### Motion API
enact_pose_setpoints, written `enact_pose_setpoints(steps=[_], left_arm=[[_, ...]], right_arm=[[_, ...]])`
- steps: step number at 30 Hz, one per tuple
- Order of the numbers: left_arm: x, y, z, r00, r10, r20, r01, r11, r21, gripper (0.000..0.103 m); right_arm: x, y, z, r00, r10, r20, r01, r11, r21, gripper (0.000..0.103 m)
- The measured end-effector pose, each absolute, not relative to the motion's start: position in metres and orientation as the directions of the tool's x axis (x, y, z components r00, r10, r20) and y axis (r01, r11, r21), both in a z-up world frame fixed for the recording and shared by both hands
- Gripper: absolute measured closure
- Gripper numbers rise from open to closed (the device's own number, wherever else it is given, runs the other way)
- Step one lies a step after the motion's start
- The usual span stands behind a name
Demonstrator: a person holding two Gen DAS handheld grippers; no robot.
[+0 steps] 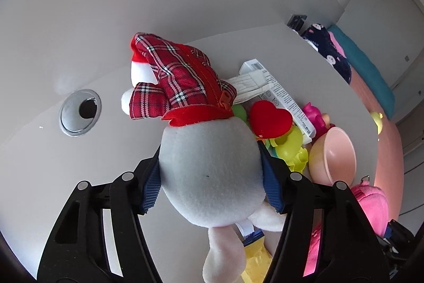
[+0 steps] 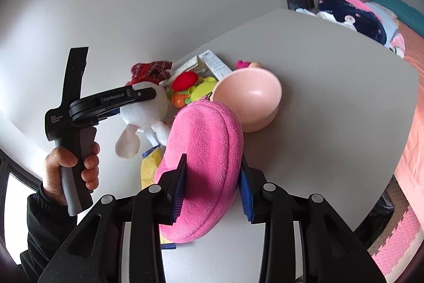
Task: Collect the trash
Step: 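Grasp the white plush doll with the left gripper while the right gripper grasps the pink pouch, then carry the plush doll and pink pouch to the bin and release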
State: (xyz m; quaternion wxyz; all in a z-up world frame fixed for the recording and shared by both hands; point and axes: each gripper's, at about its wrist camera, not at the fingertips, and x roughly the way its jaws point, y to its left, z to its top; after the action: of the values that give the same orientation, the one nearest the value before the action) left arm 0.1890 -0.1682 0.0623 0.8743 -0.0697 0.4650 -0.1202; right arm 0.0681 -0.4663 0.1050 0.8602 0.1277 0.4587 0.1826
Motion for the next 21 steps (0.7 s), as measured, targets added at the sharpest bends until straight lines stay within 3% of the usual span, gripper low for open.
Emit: enact_pose_setpoints(steps=[12,21], left_arm=[[0.139,-0.174,0.142,0.655,-0.297,-0.695,0.245,0.953,-0.176,0.04],[0.118,-0.271,0.168,0.628,-0.406,-0.664,0.423,0.894,-0.147,0.038]], right_arm=[[0.056,-0.498,0.149,0.612,0.444,-0.654,-0.207,0.888,0.41,0.066],[0.031,-0.56,0.165,0.687,0.354,-0.634,-0.115,0.915,0.387,0.066]])
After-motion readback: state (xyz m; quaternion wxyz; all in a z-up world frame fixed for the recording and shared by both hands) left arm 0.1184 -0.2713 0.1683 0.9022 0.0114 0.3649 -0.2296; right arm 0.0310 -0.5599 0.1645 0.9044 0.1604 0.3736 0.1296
